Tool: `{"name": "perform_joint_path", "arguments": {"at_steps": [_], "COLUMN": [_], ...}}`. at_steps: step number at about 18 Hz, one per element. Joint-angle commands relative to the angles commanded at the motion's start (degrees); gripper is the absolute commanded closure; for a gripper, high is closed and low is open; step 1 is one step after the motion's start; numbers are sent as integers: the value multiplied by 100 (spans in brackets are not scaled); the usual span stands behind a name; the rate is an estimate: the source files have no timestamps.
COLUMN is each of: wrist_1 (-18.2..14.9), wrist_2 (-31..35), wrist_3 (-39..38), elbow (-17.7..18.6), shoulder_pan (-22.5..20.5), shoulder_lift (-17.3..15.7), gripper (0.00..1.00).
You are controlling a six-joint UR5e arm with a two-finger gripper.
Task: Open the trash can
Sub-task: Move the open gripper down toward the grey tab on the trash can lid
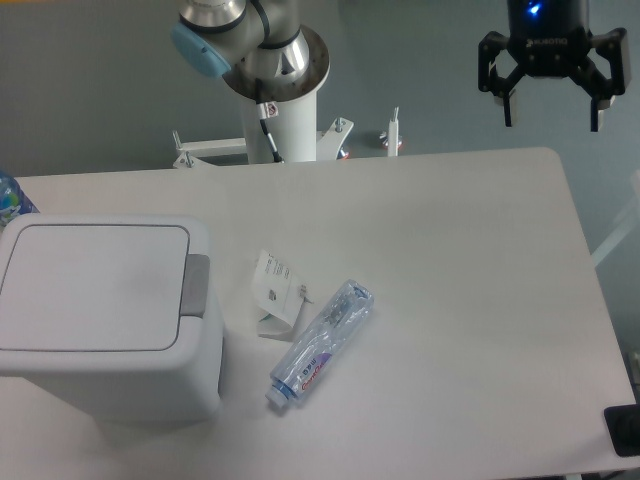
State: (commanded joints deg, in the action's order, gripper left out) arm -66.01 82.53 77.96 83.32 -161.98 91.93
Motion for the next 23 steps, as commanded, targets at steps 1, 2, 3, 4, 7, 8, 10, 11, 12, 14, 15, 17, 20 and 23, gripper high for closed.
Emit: {"name": "perform_joint_path", "arguments": {"at_steps": [1,2,3,4,7,8,10,11,12,14,15,17,20,23], "wrist_1": [9,9,9,0,26,18,9,17,52,97,97,88,88,88], "wrist_2": [9,17,9,0,18,9,0,-44,-44,-35,-26,-35,-53,-114], "wrist_3": [0,0,0,0,-18,-44,-585,-1198,-1839,-2887,-3231,-3646,-4322,-5086], "elbow": [0,0,0,9,70,88,105,105,97,70,96,114,123,80], "shoulder_pan": [0,0,0,9,9,9,35,113,271,684,781,948,1475,1949], "shoulder_lift": [0,9,9,9,17,17,26,52,114,202,219,272,299,447], "gripper": [0,0,0,0,0,0,0,0,0,0,0,0,0,0]}}
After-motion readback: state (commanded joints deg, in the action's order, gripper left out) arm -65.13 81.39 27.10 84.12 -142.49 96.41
